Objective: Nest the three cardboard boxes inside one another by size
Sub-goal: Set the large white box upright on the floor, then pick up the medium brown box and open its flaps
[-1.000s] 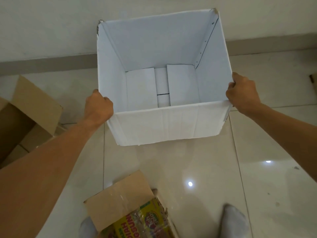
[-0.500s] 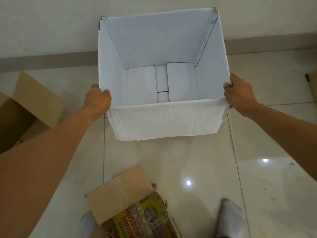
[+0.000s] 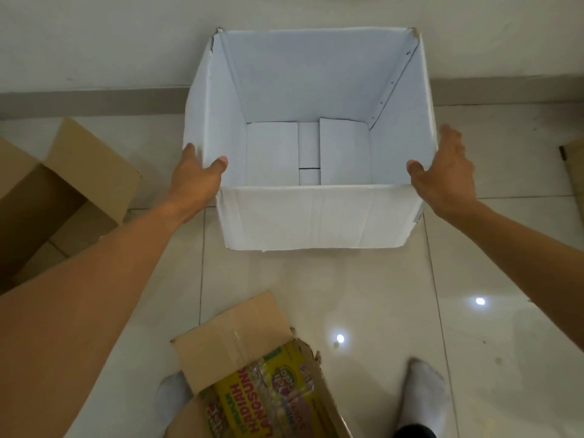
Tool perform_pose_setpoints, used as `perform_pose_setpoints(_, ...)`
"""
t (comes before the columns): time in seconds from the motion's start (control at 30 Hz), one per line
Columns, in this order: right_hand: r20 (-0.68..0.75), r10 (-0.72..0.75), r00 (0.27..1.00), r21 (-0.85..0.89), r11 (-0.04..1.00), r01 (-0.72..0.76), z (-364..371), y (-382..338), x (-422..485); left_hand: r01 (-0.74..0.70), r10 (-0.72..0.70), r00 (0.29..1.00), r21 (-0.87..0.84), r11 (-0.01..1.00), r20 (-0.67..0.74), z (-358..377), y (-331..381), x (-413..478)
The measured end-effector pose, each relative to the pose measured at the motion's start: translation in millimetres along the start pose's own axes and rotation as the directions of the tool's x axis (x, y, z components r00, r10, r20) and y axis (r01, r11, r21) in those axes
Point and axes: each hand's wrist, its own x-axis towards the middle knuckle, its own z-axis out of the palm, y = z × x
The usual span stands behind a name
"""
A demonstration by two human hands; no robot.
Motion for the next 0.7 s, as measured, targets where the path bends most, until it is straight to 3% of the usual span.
perform_pose_setpoints(0.07,-0.030,-0.159,0.987,-0.022,0.987,0.159,4,-23,-15,-0.071,0.068,0.993,-0.026,0.997,-0.099,-10,-7,-14)
perform_pose_setpoints(0.17,-0.043,-0.326,0.945,0.081,0.941,0.328,19,-74,-45,-0.222,0.211,0.942,-0.013,0.975,-0.262,-34,-24,-37)
perform_pose_setpoints(0.3,0.016,-0.424,0.905,0.228,0.883,0.410,58,-151,-92,-0.261,0.240,0.907,-0.017,0.965,-0.346,-83,-65,-63)
perform_pose_setpoints(0.53,0.304,-0.471,0.828,0.326,0.868,0.374,147,-252,-171,0.025,-0.075,0.873,-0.108,0.994,-0.481,-190,-187,-90)
perform_pose_setpoints(0.7,0.395,-0.503,0.768,0.243,0.864,0.441,200,-307,-199,0.192,-0.228,0.872,-0.124,0.973,-0.434,-243,-268,-100)
